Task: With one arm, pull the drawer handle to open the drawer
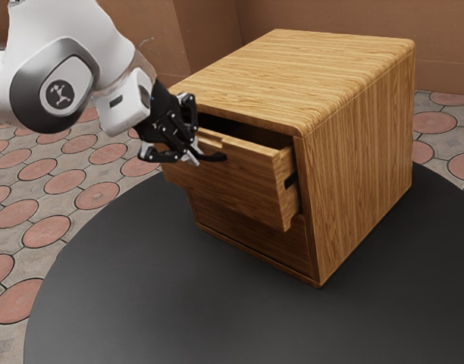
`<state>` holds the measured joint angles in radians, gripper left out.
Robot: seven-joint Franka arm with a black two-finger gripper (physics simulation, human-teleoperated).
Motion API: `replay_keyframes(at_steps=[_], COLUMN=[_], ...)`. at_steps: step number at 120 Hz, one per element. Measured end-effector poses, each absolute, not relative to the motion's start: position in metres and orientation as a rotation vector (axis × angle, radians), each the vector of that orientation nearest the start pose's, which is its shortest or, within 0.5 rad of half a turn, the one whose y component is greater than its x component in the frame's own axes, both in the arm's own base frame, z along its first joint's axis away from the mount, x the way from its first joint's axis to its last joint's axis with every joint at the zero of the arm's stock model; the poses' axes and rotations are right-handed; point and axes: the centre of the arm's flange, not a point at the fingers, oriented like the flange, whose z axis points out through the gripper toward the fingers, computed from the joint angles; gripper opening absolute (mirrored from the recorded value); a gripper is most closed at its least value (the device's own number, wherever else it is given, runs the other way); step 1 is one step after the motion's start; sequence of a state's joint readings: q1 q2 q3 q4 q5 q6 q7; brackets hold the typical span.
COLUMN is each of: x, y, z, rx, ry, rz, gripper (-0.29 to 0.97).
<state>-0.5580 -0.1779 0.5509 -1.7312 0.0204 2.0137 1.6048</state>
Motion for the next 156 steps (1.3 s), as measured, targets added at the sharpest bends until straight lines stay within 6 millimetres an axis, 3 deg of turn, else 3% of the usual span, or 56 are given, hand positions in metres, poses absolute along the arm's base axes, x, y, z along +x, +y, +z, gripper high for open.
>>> replay_keyframes(at_steps=[56, 83, 114, 144, 156], x=[0.516, 0.488, 0.471, 0.439, 0.417], y=[0.036, 0.042, 0.037, 0.037, 0.04], z=[0.673, 0.676, 0.674, 0.675, 0.675], rx=[-1.991, -1.997, -1.993, -1.998, -2.002], ry=[2.061, 2.043, 2.052, 2.035, 2.012], rz=[-0.566, -0.563, -0.572, -0.58, -0.583], gripper=[-0.1, -0.09, -0.09, -0.09, -0.09])
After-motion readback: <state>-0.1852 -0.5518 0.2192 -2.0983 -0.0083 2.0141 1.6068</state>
